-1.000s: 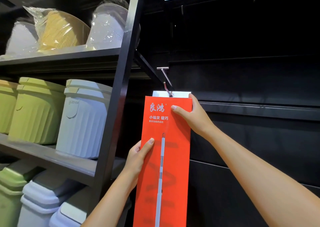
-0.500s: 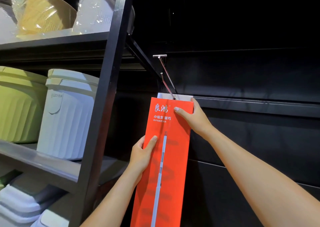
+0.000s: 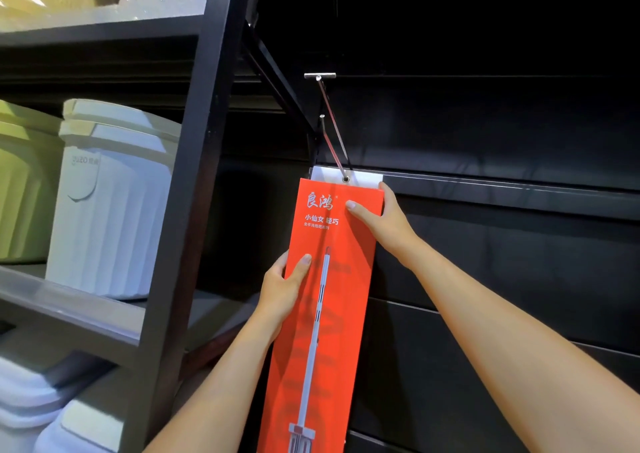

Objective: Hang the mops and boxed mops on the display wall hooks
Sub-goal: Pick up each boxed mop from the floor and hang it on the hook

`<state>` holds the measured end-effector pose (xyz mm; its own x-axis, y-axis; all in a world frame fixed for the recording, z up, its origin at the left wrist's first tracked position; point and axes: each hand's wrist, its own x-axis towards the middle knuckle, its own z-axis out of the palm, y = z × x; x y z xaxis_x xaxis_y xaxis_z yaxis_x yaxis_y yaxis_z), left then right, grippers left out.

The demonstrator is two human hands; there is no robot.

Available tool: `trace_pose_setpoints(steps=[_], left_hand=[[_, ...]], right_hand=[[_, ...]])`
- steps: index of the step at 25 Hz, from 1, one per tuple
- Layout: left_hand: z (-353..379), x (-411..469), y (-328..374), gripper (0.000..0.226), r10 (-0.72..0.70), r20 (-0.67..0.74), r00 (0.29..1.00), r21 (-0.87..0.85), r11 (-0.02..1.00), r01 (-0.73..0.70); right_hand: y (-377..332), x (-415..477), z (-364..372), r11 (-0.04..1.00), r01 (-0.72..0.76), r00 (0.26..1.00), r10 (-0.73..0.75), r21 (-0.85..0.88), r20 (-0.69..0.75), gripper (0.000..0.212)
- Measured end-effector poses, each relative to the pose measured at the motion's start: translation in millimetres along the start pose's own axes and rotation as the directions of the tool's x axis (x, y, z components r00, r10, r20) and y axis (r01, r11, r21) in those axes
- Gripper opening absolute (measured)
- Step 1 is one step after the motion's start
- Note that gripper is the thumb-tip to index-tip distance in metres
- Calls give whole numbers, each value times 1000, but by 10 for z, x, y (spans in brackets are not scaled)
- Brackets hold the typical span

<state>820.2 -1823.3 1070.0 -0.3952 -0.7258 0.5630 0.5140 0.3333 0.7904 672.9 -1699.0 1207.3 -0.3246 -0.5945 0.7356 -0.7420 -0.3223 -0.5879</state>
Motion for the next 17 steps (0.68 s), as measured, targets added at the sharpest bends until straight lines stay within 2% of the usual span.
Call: trace_pose_setpoints(steps=[3,8,13,17], left_hand=[[-43,-59,-73,43,-11,-19,1000,26,1000,11],[-127,-338,-192,62,-6,-56,998,124,992,13],[-176,-654,-455,66,76,-21,997,317,946,-65],[-206,-1187,-660,71,25,125,992,532,842,-88]], right_hand=[[-27,-161,33,1000,-17,999,17,-20,-31,71],[51,-594,163,986,-155,987,152,-64,-58,101],[204,-1240,303,958,-259,965,251,-120,-83,98],[402,-1988,340,920,-340,941,332,-198,-71,93]])
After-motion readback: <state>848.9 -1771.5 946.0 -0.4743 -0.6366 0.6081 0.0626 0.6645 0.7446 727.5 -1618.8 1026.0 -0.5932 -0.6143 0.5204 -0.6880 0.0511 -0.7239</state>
